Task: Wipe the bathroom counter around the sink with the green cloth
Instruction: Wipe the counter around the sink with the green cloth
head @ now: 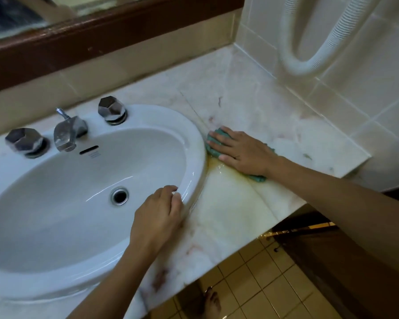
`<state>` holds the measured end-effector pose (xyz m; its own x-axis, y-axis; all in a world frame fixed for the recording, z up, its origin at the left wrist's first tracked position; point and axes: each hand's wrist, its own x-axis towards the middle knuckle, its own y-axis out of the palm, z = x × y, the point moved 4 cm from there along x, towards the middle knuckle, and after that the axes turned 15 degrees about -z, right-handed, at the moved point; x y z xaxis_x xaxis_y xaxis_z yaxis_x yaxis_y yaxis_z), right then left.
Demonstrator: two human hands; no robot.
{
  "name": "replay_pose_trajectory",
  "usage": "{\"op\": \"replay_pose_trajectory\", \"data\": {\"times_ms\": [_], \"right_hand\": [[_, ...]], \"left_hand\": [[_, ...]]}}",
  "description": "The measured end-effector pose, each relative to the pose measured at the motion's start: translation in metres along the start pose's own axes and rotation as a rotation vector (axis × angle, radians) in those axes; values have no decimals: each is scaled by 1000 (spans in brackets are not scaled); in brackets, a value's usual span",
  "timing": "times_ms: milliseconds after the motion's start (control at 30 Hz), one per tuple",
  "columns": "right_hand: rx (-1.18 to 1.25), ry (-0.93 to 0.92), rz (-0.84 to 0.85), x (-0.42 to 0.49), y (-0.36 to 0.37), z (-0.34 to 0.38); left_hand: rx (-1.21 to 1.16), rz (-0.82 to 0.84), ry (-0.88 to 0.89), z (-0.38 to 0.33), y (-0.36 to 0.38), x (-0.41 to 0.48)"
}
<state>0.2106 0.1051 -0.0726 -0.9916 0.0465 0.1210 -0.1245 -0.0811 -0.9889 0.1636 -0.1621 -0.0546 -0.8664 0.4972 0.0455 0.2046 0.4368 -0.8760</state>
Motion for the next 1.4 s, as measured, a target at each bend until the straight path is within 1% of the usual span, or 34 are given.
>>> {"op": "replay_pose_trajectory", "data": {"times_ms": [200,267,367,467,533,567,700,800,900,1000,1067,1167,1233,1300,1400], "right_hand": [[88,54,-61,-60,1,71],[103,12,-70,-82,3,99],[99,-110,-49,-118,5,128],[165,-214,-12,-142,1,122],[210,-250,-9,-148,-3,104],[222,-210,-19,-146,-6,93],[187,169,-100,-116,-12,55],[89,301,-117,-95,-4,66],[56,444,-102,-88,5,95],[52,486,-107,-90,9,148],[53,512,-130,-98,12,191],[98,553,-172,-111,15,253],[121,522,-183,-115,19,295],[133,488,-176,-113,23,335],[133,484,-169,-107,28,378]], "left_hand": [[-74,-7,30,2,-4,2],[-94,-15,35,1,-5,1],[-131,-13,24,2,-6,0],[-180,-8,-8,5,-8,0],[-162,-20,5,4,-7,-1],[-140,-27,15,3,-6,-1],[-89,-47,34,-1,-5,-1],[-124,-21,3,0,-5,1],[-265,-38,-18,5,-12,-6],[-338,-140,3,16,-29,-26],[-275,-248,-11,40,-46,-49],[-163,-423,-69,98,-76,-100],[-128,-529,-138,140,-97,-139],[-103,-579,-209,177,-114,-173],[-79,-652,-271,228,-140,-204]]}}
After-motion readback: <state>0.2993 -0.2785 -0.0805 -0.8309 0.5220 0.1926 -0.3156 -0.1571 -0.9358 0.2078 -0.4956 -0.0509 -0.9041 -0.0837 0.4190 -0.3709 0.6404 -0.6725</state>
